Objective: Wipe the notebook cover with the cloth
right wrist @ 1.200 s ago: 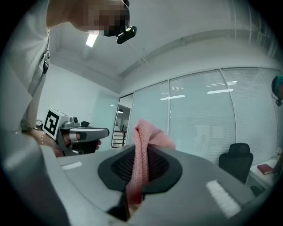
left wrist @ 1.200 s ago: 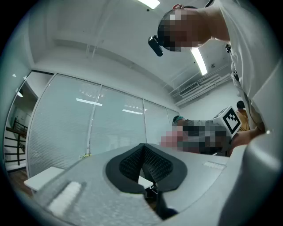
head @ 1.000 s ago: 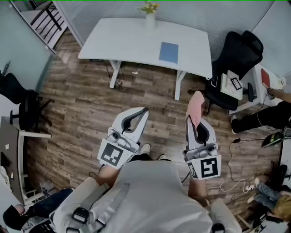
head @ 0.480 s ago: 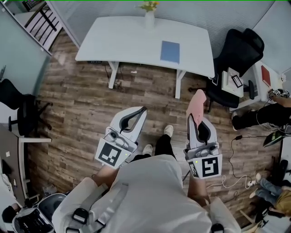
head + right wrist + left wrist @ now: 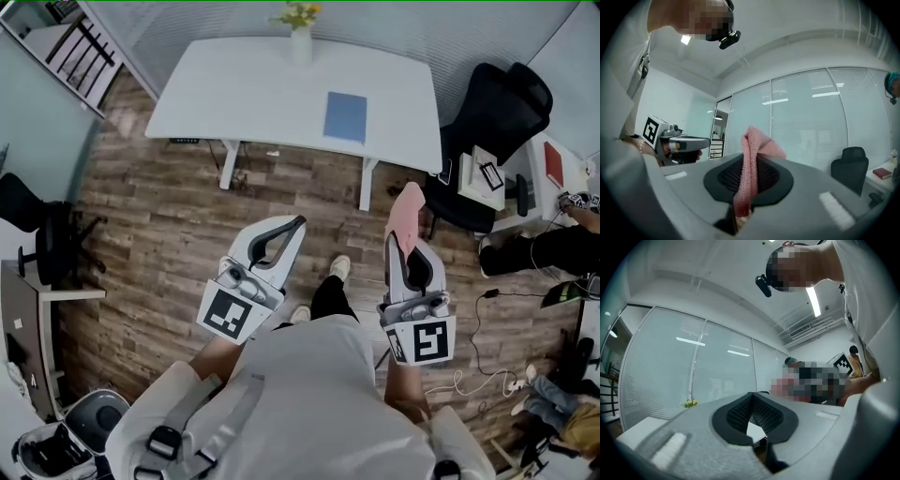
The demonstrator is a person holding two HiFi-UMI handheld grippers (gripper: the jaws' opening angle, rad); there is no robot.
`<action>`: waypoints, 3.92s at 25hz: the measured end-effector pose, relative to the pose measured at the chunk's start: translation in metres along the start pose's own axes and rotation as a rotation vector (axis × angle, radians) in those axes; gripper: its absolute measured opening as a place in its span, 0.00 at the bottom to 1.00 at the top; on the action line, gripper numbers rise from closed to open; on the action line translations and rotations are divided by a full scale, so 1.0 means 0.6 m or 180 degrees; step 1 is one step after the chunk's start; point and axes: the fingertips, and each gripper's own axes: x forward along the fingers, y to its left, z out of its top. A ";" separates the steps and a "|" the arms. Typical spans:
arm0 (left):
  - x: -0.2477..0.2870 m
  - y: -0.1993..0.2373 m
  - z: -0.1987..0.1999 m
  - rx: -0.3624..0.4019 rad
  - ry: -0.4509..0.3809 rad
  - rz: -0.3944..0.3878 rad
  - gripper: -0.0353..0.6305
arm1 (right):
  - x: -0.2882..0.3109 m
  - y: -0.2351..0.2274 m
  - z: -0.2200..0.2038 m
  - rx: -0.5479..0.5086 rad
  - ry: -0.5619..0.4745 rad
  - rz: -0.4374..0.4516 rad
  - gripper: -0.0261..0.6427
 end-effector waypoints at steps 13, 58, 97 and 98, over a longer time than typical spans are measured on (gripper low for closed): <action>0.269 0.063 -0.023 0.0121 0.0041 0.0166 0.06 | 0.138 -0.245 -0.031 0.0085 0.0046 0.0007 0.08; 0.580 0.533 -0.176 -0.0088 0.0226 -0.0001 0.06 | 0.713 -0.377 -0.111 -0.0018 0.0210 0.0069 0.08; 0.595 0.502 -0.820 -0.0048 0.2323 -0.0813 0.06 | 0.899 -0.301 -0.707 -0.2274 0.2258 0.1230 0.08; 0.596 0.499 -0.827 -0.0034 0.2357 -0.0846 0.06 | 0.902 -0.301 -0.719 -0.2328 0.2296 0.1258 0.08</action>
